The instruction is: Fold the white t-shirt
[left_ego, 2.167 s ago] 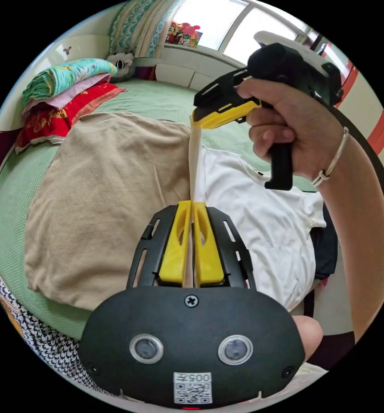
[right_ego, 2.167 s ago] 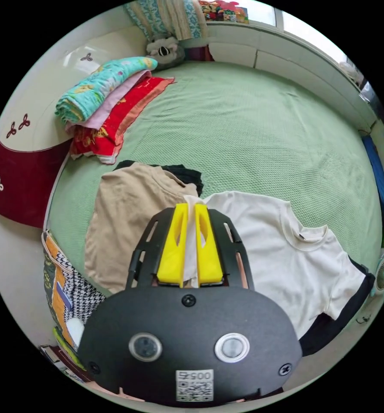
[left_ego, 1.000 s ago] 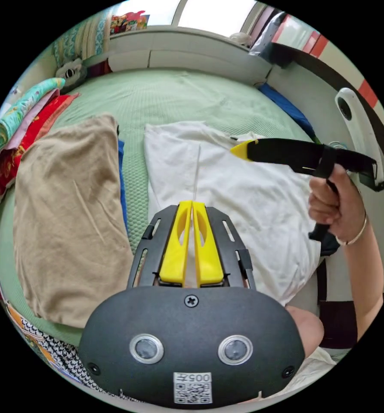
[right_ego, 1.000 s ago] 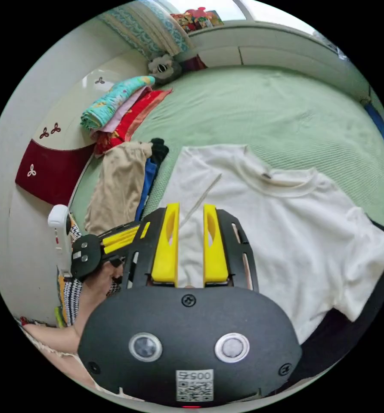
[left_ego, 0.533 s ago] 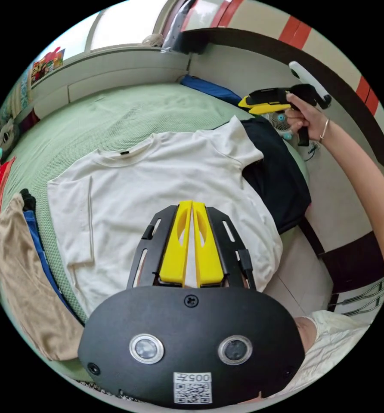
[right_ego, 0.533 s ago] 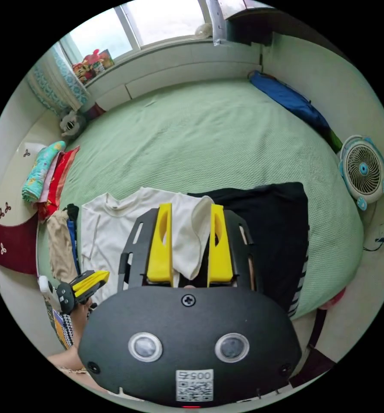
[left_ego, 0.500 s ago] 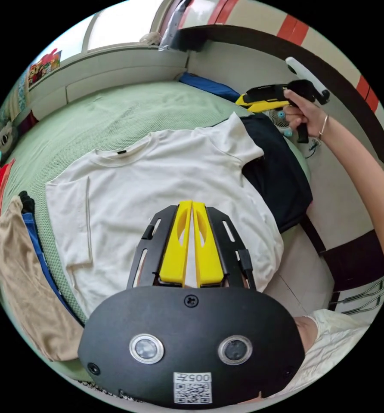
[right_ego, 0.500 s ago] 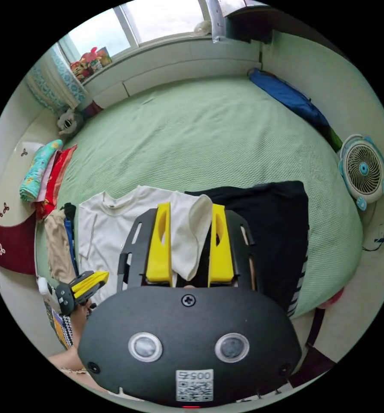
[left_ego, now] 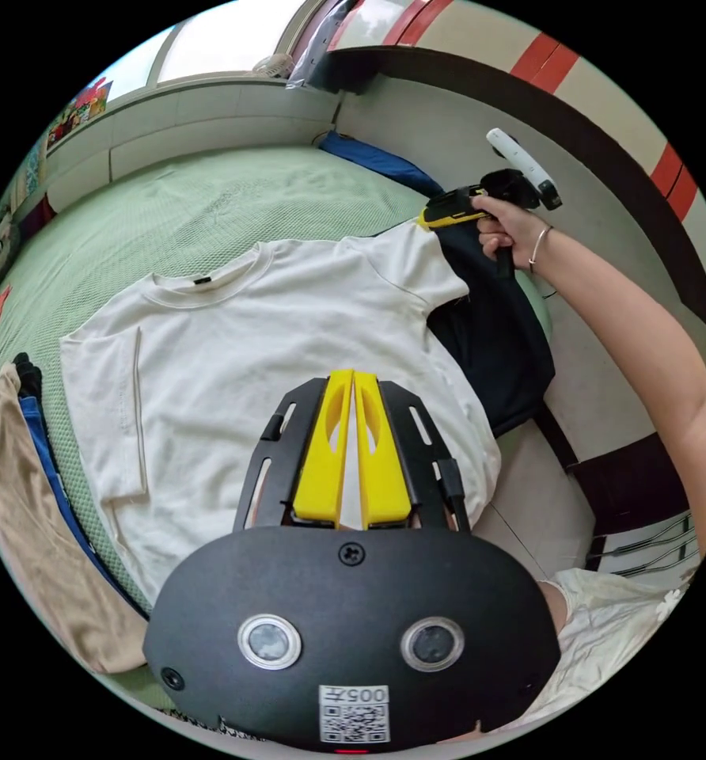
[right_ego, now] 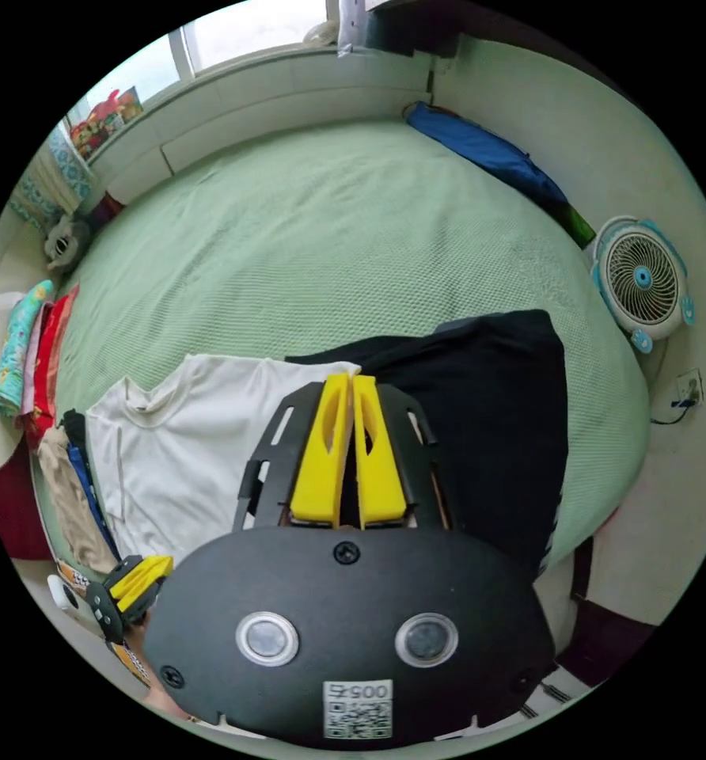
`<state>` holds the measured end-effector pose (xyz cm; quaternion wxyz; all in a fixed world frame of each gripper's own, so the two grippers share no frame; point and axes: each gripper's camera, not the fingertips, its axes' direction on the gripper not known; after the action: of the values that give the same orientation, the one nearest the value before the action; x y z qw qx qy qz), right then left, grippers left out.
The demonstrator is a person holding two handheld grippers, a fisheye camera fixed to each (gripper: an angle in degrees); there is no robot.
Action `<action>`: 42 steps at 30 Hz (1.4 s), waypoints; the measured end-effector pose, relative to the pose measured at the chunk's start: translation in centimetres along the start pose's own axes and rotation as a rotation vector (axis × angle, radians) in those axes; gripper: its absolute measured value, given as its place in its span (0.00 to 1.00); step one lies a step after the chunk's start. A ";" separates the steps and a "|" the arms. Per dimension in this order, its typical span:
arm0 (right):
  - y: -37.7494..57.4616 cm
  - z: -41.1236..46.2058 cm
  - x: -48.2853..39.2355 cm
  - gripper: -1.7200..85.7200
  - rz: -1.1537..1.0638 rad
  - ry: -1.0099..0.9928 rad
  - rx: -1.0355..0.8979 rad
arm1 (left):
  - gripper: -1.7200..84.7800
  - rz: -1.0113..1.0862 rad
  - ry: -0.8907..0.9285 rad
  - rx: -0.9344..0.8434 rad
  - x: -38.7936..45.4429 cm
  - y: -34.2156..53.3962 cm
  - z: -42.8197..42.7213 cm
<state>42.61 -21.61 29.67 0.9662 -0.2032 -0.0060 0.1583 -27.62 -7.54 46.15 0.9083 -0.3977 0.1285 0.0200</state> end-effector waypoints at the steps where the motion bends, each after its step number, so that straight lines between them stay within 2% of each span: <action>1: 0.1 -0.3 -0.1 0.01 -0.005 -0.010 0.011 | 0.01 -0.001 -0.003 -0.002 0.1 0.0 0.0; 8: 1.5 -3.7 -8.0 0.01 -0.151 0.071 0.026 | 0.01 -0.021 0.001 0.001 0.3 0.6 -0.1; 12: 2.3 -3.4 -15.3 0.05 -0.267 0.113 -0.044 | 0.01 -0.032 -0.005 0.000 0.4 1.1 -0.3; 15: 3.5 -4.1 -17.1 0.07 -0.338 0.101 -0.022 | 0.01 -0.037 -0.010 0.006 0.4 1.8 -0.9; 19: 5.0 -3.4 -14.6 0.08 -0.352 0.087 -0.052 | 0.01 -0.043 -0.012 0.004 0.2 2.9 -1.8; 26: 12.9 1.4 -8.6 0.09 -0.452 -0.075 -0.190 | 0.01 -0.064 -0.025 0.008 0.2 5.0 -3.4; 31: 17.5 6.3 -8.2 0.06 -0.431 -0.031 -0.281 | 0.01 -0.090 -0.066 -0.005 0.3 6.7 -4.3; 36: 19.2 6.7 -6.9 0.04 -0.294 -0.035 -0.186 | 0.01 -0.132 -0.145 -0.004 -0.3 8.7 -5.9; 40: 22.2 4.3 -5.5 0.05 -0.286 -0.071 -0.141 | 0.01 -0.186 -0.175 0.014 -1.2 11.8 -8.0; 42: 26.3 1.0 -4.1 0.06 -0.335 -0.135 -0.045 | 0.01 -0.193 -0.180 0.020 -1.3 13.5 -9.1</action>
<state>30.63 0.33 20.36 0.9717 -0.2101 -0.1080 0.0082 -32.71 -4.84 30.91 0.9177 -0.3958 0.0078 -0.0333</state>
